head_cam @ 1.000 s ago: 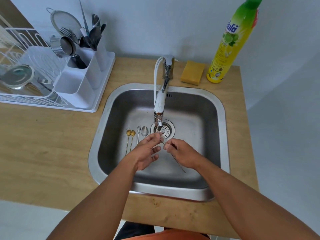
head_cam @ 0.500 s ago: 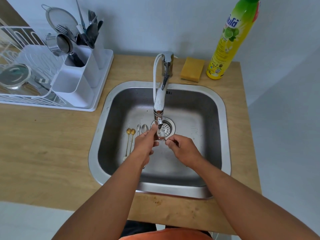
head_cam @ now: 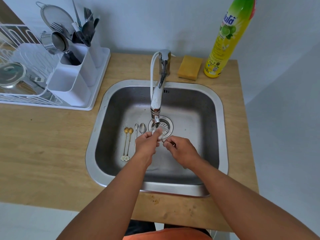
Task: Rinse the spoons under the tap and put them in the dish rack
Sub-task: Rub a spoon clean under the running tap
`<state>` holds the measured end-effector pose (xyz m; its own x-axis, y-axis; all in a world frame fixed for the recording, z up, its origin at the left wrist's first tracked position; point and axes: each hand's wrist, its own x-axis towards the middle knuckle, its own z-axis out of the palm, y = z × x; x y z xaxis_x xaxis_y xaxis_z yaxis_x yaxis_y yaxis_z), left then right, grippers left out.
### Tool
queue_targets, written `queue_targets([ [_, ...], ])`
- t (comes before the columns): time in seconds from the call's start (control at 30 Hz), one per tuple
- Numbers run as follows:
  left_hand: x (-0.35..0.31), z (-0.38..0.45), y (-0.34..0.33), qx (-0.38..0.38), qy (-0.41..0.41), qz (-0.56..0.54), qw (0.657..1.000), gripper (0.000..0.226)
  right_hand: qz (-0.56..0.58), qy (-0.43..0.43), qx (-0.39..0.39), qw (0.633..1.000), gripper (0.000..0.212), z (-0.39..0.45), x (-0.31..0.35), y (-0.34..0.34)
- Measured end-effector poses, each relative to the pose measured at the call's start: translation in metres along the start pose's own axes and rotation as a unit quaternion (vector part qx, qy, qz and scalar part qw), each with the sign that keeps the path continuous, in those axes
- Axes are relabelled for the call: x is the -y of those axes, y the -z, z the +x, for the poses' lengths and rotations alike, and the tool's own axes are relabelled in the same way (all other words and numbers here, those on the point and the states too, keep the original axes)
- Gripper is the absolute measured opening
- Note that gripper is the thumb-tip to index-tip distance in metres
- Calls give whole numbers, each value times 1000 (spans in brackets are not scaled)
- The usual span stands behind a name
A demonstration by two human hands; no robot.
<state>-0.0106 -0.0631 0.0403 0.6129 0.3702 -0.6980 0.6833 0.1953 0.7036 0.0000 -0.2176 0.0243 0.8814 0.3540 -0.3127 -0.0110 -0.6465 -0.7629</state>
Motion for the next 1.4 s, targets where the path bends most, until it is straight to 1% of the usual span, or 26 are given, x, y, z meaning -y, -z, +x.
queue_targets([
  [0.1, -7, 2, 3, 0, 11, -17, 1000, 30, 21, -12, -3, 1000, 20, 2, 1, 1],
  [0.23, -8, 6, 17, 47, 47, -56, 996, 30, 37, -14, 5, 999, 17, 6, 1, 5],
  [0.37, -6, 6, 29, 77, 86, -22, 993, 33, 2, 6, 14, 1000, 16, 5, -1, 5],
  [0.47, -7, 5, 30, 77, 87, 9, 993, 42, -38, 24, 15, 999, 14, 3, -1, 3],
  [0.57, -7, 3, 27, 81, 85, -7, 993, 47, -44, 24, 6, 999, 14, 3, -1, 2],
  [0.8, 8, 0, 33, 154, 54, -63, 985, 29, -18, -3, -7, 1000, 16, 3, -5, 6],
  [0.97, 6, -2, 30, 116, 32, -66, 991, 28, -29, 3, -24, 999, 15, 0, -1, -1],
  [1.07, 2, -1, 27, 107, 29, -72, 991, 43, -40, -1, -29, 999, 15, -1, 1, -4],
  [1.17, -1, 3, 23, 84, 37, -59, 994, 46, -48, -6, -28, 998, 15, 0, 2, -5],
  [1.23, -3, 4, 20, 58, 40, -54, 996, 43, -52, -5, -29, 998, 16, 0, 2, -6],
  [1.3, -4, 5, 17, 25, 33, -65, 997, 31, -48, -6, -36, 998, 17, -1, 2, -8],
  [1.4, -4, 3, 14, -44, 14, -73, 996, 25, -29, -5, -49, 998, 19, -3, 3, -8],
])
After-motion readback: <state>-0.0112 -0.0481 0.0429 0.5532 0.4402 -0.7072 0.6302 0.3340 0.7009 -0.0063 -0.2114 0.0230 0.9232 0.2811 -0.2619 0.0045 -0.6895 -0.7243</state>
